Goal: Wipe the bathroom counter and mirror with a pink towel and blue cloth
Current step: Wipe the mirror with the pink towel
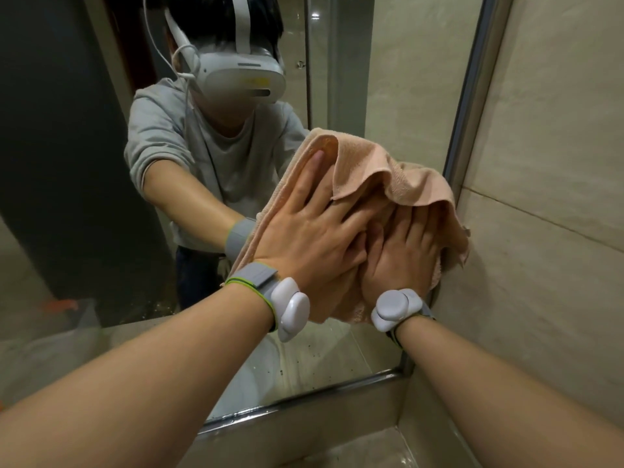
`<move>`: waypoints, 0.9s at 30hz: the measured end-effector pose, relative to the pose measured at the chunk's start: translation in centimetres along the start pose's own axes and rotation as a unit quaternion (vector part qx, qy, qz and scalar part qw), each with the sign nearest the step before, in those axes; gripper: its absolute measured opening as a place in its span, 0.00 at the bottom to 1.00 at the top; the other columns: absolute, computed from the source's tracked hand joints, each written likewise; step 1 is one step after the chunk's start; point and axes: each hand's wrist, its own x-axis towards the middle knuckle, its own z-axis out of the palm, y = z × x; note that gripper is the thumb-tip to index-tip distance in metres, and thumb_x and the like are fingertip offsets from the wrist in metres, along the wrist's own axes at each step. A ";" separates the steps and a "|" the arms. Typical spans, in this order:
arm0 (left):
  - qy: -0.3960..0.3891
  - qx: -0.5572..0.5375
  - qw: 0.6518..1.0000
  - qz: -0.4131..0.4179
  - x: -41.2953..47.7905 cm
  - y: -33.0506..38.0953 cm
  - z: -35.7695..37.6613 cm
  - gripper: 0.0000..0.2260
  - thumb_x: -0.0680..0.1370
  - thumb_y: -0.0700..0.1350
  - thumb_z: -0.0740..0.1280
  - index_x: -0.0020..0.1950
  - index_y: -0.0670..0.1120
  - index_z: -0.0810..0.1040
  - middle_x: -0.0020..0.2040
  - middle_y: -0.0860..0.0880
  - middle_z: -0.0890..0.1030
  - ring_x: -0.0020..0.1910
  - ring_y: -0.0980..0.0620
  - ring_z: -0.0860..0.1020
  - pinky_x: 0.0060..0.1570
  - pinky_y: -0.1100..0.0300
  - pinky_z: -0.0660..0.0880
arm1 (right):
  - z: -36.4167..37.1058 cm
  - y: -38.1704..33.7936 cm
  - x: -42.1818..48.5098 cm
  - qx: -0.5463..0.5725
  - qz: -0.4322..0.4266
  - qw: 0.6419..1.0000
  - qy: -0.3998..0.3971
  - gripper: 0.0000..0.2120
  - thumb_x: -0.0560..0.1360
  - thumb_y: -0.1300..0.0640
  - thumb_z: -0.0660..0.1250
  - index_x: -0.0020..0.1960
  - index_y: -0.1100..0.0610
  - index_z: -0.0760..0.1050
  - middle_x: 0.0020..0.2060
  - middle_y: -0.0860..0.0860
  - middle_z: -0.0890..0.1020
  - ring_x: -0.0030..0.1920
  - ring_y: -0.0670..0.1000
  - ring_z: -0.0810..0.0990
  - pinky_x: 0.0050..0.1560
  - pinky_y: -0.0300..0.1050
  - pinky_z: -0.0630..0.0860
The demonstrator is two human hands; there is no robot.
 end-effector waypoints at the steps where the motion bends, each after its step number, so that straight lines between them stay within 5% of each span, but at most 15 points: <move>1: -0.002 -0.002 1.000 0.002 -0.3 0.1 0.1 0.18 0.84 0.53 0.60 0.72 0.52 0.77 0.75 0.46 0.75 0.76 0.36 0.68 0.80 0.37 0.53 | 0.1 0.0 -0.3 0.004 0.003 1.000 0.003 0.32 0.82 0.42 0.49 0.78 0.61 0.55 0.74 0.65 0.66 0.72 0.66 0.66 0.72 0.61 0.59; 4: -0.010 -0.010 1.000 0.001 -1.1 0.7 0.4 0.18 0.84 0.53 0.60 0.72 0.51 0.78 0.75 0.46 0.75 0.77 0.36 0.68 0.80 0.37 0.52 | 0.1 0.3 -1.3 0.012 0.003 1.000 0.004 0.29 0.82 0.40 0.45 0.77 0.57 0.52 0.72 0.65 0.68 0.69 0.67 0.69 0.69 0.65 0.66; 9: -0.013 -0.035 0.999 0.009 -4.0 2.0 1.6 0.17 0.84 0.52 0.62 0.71 0.51 0.77 0.74 0.45 0.75 0.77 0.36 0.68 0.81 0.39 0.51 | 0.9 1.5 -4.7 -0.002 0.010 0.999 -0.040 0.31 0.83 0.38 0.41 0.77 0.58 0.52 0.72 0.64 0.67 0.70 0.65 0.67 0.69 0.63 0.64; 13: -0.019 -0.055 0.998 0.016 -6.4 2.8 2.9 0.15 0.82 0.50 0.65 0.67 0.50 0.80 0.69 0.45 0.80 0.73 0.37 0.73 0.79 0.37 0.58 | 1.4 2.0 -7.8 -0.026 0.027 0.997 -0.072 0.30 0.82 0.41 0.47 0.73 0.62 0.59 0.67 0.65 0.71 0.64 0.64 0.68 0.63 0.61 0.66; 18: -0.046 -0.059 0.997 0.027 -10.1 3.6 3.6 0.12 0.81 0.51 0.66 0.61 0.52 0.84 0.65 0.45 0.82 0.71 0.38 0.75 0.80 0.40 0.54 | 1.6 1.9 -11.8 -0.035 0.044 0.990 -0.129 0.28 0.79 0.43 0.52 0.70 0.63 0.61 0.63 0.66 0.74 0.59 0.66 0.74 0.60 0.61 0.72; 27: -0.106 -0.076 0.991 0.015 -16.7 3.6 1.5 0.17 0.82 0.48 0.61 0.68 0.50 0.82 0.64 0.47 0.84 0.66 0.41 0.80 0.75 0.42 0.62 | 1.3 0.7 -16.8 -0.048 -0.023 0.980 -0.192 0.31 0.76 0.44 0.56 0.64 0.70 0.71 0.54 0.68 0.77 0.48 0.67 0.77 0.49 0.59 0.75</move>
